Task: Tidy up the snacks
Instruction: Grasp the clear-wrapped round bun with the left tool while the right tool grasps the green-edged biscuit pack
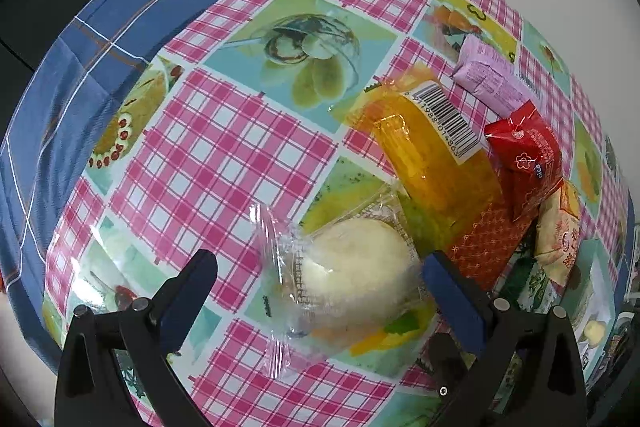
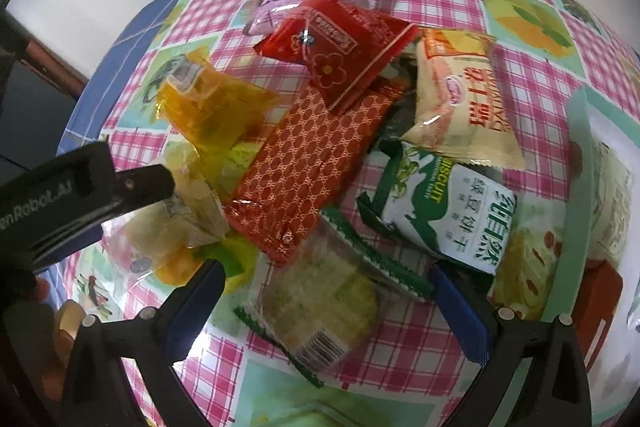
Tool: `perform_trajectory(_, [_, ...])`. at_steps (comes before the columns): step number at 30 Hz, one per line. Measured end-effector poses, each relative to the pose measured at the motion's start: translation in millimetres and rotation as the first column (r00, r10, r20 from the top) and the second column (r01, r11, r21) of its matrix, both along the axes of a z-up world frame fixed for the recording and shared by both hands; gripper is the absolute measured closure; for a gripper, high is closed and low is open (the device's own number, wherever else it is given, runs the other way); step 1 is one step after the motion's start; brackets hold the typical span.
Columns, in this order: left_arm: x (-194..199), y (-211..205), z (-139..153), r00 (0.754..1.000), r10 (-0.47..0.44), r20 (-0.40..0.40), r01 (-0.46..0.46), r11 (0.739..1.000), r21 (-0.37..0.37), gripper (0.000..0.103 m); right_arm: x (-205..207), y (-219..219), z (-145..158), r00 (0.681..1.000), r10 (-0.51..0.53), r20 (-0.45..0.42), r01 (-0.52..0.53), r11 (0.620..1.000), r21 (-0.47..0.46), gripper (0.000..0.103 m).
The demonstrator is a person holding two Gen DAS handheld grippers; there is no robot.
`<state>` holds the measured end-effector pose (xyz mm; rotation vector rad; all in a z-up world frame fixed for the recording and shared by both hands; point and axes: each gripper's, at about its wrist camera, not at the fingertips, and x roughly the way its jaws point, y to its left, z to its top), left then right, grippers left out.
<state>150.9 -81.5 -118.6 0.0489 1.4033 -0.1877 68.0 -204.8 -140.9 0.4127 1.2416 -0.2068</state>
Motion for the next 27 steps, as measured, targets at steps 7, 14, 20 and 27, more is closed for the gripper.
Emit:
perform_trajectory(7, [1, -3, -4, 1.000, -0.017, -0.007, 0.017, 1.000, 0.018, 0.000, 0, 2, -6, 0.999, -0.007, -0.037, 0.005, 0.999, -0.043, 0.001])
perform_trajectory(14, [4, -5, -15, 1.000, -0.008, -0.021, 0.008, 1.000, 0.020, 0.000, -20, -2, -1, 0.997, -0.008, -0.071, 0.002, 0.996, -0.085, 0.015])
perform_trajectory(20, [3, -3, -12, 1.000, -0.020, -0.024, 0.020, 1.000, -0.002, 0.010, -31, -3, 3, 0.997, -0.008, -0.073, 0.001, 0.996, -0.084, 0.032])
perform_trajectory(27, [-4, -11, -10, 0.998, -0.052, -0.032, 0.052, 0.998, -0.023, 0.030, -33, -7, 10, 0.997, -0.029, -0.071, 0.025, 0.998, -0.059, 0.050])
